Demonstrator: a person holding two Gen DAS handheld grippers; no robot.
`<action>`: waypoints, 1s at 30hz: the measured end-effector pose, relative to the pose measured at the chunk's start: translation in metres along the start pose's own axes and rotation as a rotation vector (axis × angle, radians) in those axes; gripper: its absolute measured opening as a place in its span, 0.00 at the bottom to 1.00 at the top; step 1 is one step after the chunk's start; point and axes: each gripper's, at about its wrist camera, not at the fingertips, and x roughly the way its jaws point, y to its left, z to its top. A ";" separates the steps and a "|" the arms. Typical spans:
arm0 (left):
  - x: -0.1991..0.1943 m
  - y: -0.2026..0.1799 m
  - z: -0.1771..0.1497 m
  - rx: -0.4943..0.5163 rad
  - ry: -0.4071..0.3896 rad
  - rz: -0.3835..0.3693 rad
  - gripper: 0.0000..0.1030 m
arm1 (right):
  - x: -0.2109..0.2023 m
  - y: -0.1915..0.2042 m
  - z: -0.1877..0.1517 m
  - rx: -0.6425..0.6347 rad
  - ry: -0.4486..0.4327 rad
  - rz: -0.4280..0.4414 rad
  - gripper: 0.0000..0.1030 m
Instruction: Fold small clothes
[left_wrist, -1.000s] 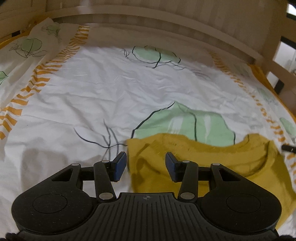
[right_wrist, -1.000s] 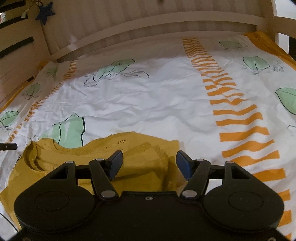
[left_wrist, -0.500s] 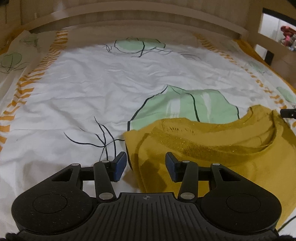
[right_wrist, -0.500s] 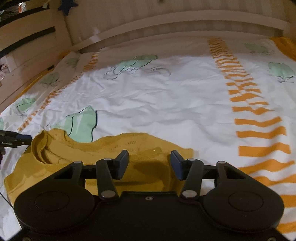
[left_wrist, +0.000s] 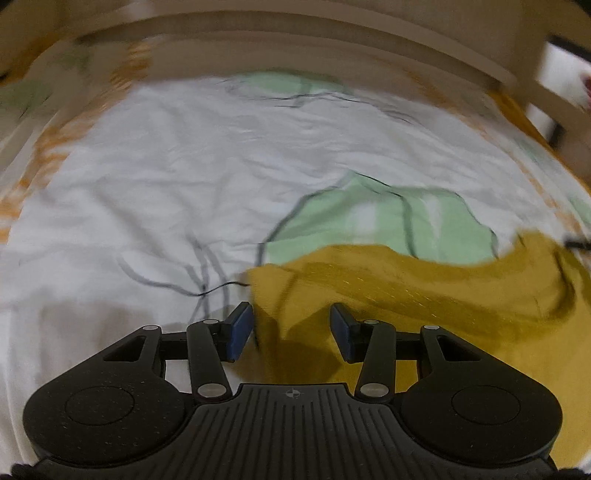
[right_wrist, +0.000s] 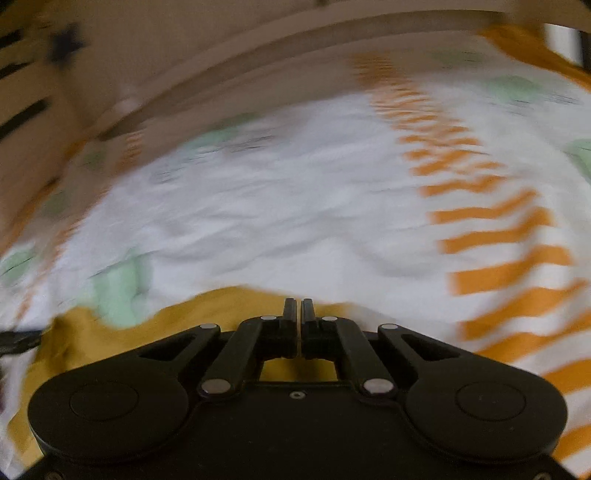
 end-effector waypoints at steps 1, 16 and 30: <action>0.002 0.004 0.000 -0.039 0.003 0.005 0.43 | 0.002 -0.004 0.000 0.019 0.005 -0.021 0.07; -0.005 -0.003 0.001 0.034 -0.034 -0.070 0.43 | -0.004 0.011 -0.004 -0.120 0.011 0.194 0.54; -0.003 -0.011 0.001 0.025 -0.059 -0.081 0.05 | -0.003 0.024 -0.011 -0.172 0.023 0.202 0.10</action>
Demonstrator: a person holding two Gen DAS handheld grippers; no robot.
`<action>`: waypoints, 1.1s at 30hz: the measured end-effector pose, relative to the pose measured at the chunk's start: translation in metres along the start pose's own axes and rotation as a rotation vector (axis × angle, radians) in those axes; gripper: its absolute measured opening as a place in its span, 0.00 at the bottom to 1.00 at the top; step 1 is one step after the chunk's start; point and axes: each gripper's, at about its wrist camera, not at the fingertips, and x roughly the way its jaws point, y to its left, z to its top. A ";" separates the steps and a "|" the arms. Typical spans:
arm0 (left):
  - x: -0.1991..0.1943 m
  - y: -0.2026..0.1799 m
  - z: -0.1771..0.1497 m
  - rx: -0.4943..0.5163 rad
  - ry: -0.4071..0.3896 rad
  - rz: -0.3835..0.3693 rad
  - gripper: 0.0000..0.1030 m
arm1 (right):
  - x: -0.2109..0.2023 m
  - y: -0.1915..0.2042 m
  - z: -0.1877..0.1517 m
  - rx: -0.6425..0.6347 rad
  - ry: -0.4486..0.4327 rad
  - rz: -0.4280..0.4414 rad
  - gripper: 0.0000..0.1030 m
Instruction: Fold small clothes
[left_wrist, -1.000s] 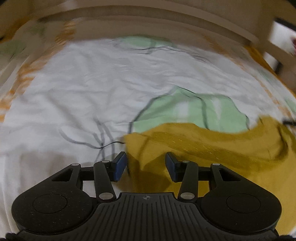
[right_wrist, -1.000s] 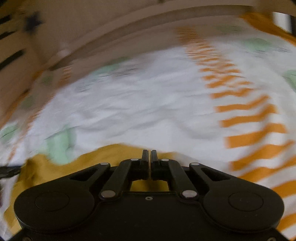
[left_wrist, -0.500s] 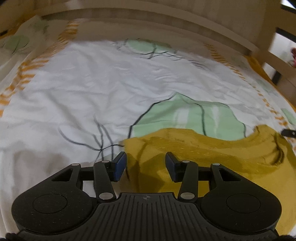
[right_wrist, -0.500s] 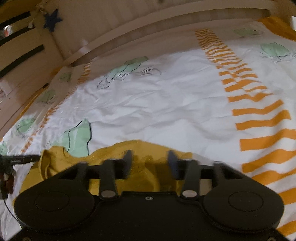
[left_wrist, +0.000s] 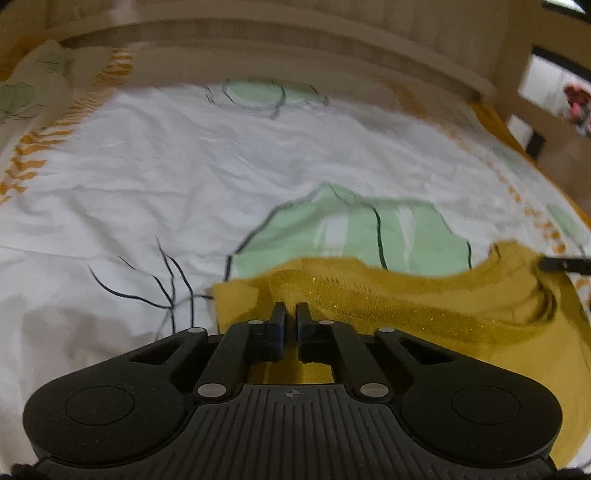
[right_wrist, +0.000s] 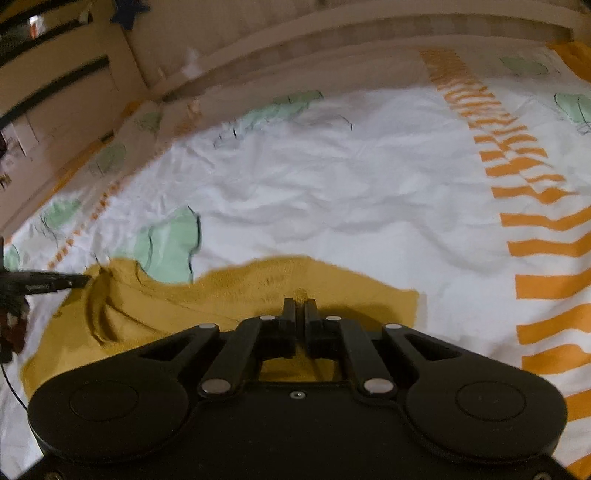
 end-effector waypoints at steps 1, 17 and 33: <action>-0.002 0.002 0.000 -0.020 -0.018 0.010 0.05 | -0.004 -0.001 0.001 0.013 -0.031 -0.019 0.10; 0.003 0.036 0.002 -0.224 -0.027 0.147 0.05 | 0.009 -0.029 0.002 0.153 -0.041 -0.195 0.18; -0.077 -0.046 -0.013 -0.211 0.109 0.097 0.42 | -0.081 0.006 -0.030 0.176 -0.022 -0.119 0.53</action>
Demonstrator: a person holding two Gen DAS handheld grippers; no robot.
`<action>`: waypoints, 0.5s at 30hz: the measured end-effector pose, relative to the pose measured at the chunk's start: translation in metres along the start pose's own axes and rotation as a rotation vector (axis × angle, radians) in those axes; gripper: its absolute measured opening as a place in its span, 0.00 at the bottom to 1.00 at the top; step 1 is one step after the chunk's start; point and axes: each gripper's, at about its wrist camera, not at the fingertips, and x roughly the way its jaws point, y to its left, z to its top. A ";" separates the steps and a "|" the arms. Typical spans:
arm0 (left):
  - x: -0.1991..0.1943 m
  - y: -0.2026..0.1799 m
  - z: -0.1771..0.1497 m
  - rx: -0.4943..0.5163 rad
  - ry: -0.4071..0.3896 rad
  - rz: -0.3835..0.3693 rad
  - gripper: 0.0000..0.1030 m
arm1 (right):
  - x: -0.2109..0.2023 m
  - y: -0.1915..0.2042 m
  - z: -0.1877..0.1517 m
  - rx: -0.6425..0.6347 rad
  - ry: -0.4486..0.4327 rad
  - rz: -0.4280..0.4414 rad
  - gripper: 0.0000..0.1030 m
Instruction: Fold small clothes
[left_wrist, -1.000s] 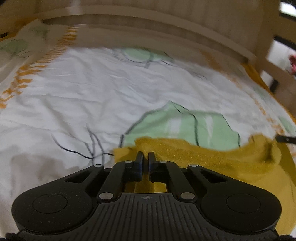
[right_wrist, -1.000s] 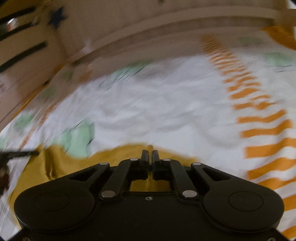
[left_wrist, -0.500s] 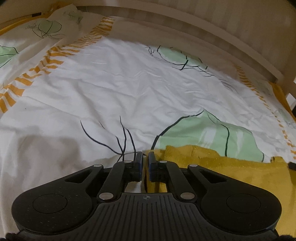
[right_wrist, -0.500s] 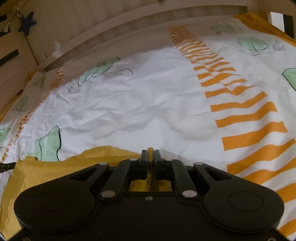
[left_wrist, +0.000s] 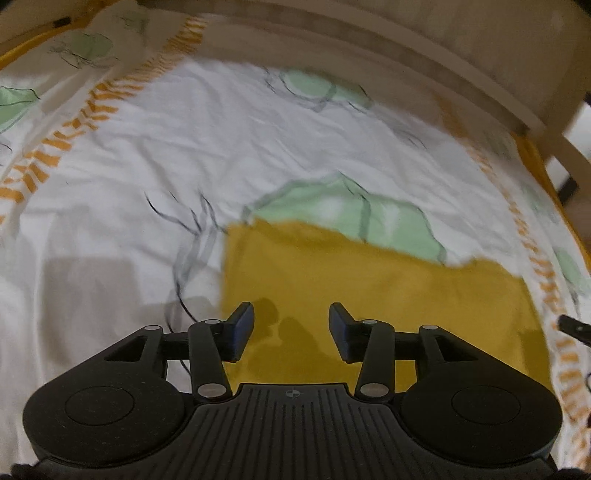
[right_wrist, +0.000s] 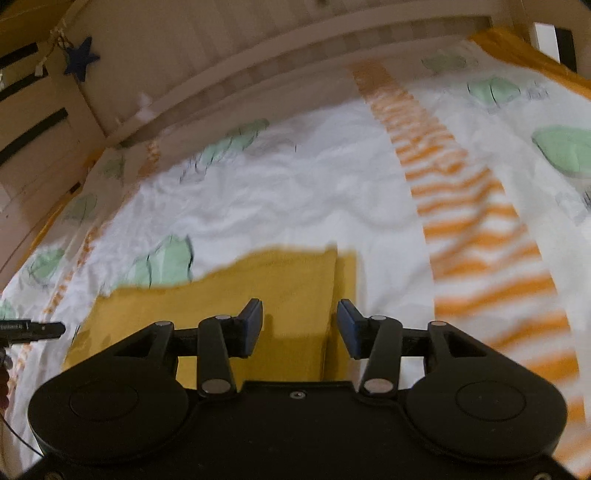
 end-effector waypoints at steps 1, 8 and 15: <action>-0.003 -0.006 -0.006 0.007 0.012 -0.005 0.42 | -0.004 0.002 -0.007 0.001 0.022 -0.003 0.53; -0.020 -0.032 -0.048 -0.002 0.045 -0.045 0.42 | -0.022 0.011 -0.048 0.019 0.136 -0.003 0.53; -0.007 -0.027 -0.070 -0.020 0.075 -0.020 0.42 | -0.022 0.024 -0.063 -0.053 0.195 -0.069 0.09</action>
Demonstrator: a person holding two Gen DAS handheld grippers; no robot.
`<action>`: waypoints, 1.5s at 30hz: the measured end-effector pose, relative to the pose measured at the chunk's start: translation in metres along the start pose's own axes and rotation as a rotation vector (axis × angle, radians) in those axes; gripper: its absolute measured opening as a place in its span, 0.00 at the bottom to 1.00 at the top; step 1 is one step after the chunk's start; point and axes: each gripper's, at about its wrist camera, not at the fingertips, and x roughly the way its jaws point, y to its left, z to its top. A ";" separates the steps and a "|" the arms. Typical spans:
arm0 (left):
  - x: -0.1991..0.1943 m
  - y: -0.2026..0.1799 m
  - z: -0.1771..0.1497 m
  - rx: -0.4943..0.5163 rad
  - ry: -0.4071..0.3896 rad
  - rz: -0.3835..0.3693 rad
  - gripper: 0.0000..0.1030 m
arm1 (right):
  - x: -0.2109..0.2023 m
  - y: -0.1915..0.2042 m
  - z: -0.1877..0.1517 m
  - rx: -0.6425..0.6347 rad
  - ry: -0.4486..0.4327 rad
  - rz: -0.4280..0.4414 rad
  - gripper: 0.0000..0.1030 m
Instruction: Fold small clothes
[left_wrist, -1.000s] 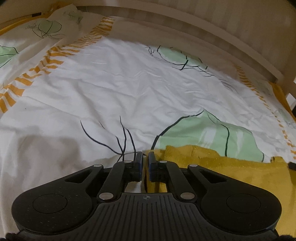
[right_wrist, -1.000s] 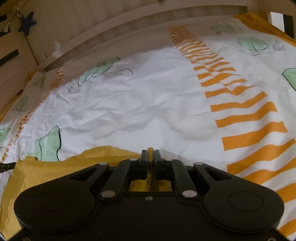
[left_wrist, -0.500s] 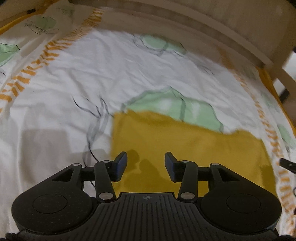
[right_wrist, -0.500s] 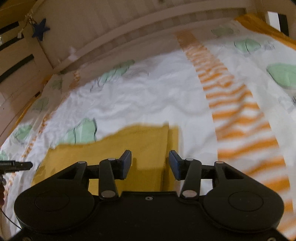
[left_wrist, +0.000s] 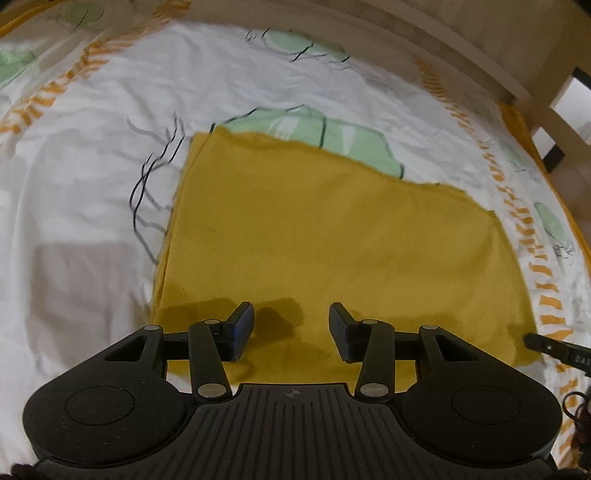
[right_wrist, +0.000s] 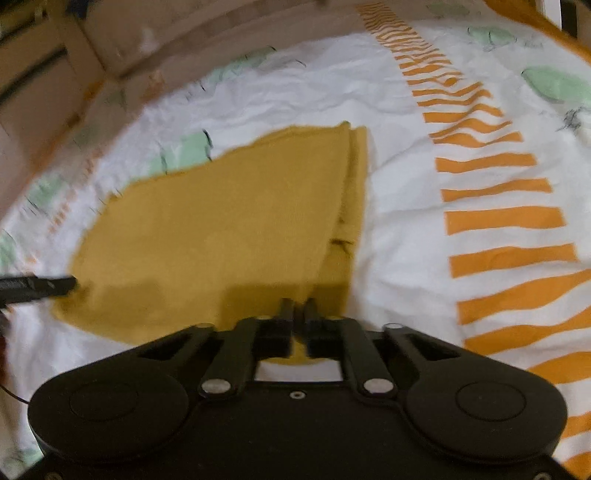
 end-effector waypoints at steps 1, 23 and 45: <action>0.001 0.002 -0.001 -0.005 0.002 0.002 0.42 | 0.002 -0.002 -0.001 0.010 0.021 -0.011 0.09; 0.022 -0.009 0.000 0.002 0.034 -0.039 0.64 | 0.037 -0.049 0.015 0.364 -0.093 0.257 1.00; 0.106 -0.091 0.075 0.083 0.087 0.107 0.71 | 0.046 -0.055 0.024 0.344 -0.079 0.316 1.00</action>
